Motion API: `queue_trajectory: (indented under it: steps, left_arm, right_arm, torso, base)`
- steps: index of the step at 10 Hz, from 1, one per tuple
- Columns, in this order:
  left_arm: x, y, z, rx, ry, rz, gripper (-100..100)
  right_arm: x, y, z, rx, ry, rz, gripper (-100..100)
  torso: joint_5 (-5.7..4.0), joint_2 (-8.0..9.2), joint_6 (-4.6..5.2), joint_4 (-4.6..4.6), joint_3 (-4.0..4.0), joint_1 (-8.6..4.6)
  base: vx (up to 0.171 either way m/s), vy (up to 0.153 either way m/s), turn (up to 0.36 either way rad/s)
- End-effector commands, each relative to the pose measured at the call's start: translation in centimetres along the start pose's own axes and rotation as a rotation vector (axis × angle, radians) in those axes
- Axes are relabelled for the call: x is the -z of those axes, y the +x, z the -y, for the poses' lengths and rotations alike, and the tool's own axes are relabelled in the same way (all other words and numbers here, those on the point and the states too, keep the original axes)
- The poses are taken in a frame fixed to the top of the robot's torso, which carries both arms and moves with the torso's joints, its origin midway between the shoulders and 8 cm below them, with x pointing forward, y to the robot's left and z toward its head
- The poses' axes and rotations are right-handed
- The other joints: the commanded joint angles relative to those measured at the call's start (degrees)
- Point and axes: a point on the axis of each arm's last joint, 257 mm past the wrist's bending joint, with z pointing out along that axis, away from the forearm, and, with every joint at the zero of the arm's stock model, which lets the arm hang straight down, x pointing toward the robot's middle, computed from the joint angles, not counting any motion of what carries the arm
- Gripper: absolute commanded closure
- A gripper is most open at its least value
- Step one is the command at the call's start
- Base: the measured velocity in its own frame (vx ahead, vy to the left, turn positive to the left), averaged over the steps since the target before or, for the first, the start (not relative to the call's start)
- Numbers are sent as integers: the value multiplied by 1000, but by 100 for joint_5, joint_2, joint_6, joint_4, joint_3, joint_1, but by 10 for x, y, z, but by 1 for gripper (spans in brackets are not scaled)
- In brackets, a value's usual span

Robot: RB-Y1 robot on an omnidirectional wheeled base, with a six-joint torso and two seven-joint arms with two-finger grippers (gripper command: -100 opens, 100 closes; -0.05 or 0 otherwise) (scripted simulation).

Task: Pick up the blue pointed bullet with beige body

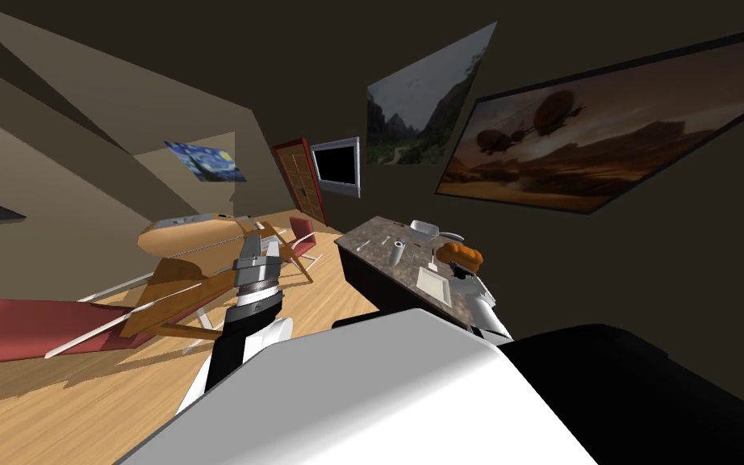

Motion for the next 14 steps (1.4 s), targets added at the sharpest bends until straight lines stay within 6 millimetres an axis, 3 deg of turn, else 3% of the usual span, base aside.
queue_trajectory:
  steps: [1, 2, 3, 4, 5, 6, 8, 9, 11, 12, 14]
  left_arm:
    - [0, 0, 0, 0, 0, 0, 0]
    - [0, 0, 0, 0, 0, 0, 0]
    - [0, 0, 0, 0, 0, 0, 0]
    - [0, 0, 0, 0, 0, 0, 0]
    - [0, 0, 0, 0, 0, 0, 0]
    - [0, 0, 0, 0, 0, 0, 0]
    - [0, 0, 0, 0, 0, 0, 0]
    - [0, 0, 0, 0, 0, 0, 0]
    - [0, 0, 0, 0, 0, 0, 0]
    - [0, 0, 0, 0, 0, 0, 0]
    - [0, 0, 0, 0, 0, 0, 0]
  right_arm:
    - [-7, -8, -17, 16, -30, 13, -100]
    - [-12, 2, -18, 13, -21, -12, -100]
    - [-16, -11, -35, 25, -55, 15, -100]
    - [-19, -5, -40, 22, -54, 0, -100]
    - [-20, 1, -36, 23, -46, -14, -100]
    - [-25, -10, -55, 39, -80, 8, -100]
    - [-27, 0, -56, 34, -73, -15, -100]
    - [-30, -15, -75, 51, -109, 18, -100]
    - [-33, -1, -76, 43, -101, -15, -100]
    - [-36, -10, -95, 58, -133, 4, -100]
    - [-37, -3, -97, 52, -130, -15, -100]
  torso:
    - [0, 0, 0, 0, 0, 0]
    - [1, -3, 2, 0, -2, 0]
    - [0, -4, -2, -1, -2, 2]
    - [1, -4, 3, -1, -2, 2]
    - [1, -2, -2, 0, -1, 3]
    - [0, 1, -2, 0, 1, -1]
    - [1, 0, -3, 0, 0, 1]
    - [0, 1, -2, 0, 1, -1]
    - [0, -1, -2, 0, 0, 1]
    - [0, 1, -3, 0, 0, -1]
    - [1, 0, -2, 0, 0, 2]
  base:
    - [21, 15, -187]
    - [21, 18, -93]
    - [20, 20, -218]
    - [13, 22, -97]
    - [5, 9, 27]
    - [11, 9, -202]
    - [10, 13, -41]
    - [14, 8, -201]
    - [11, 14, -48]
    - [14, 13, -200]
    - [9, 15, -44]
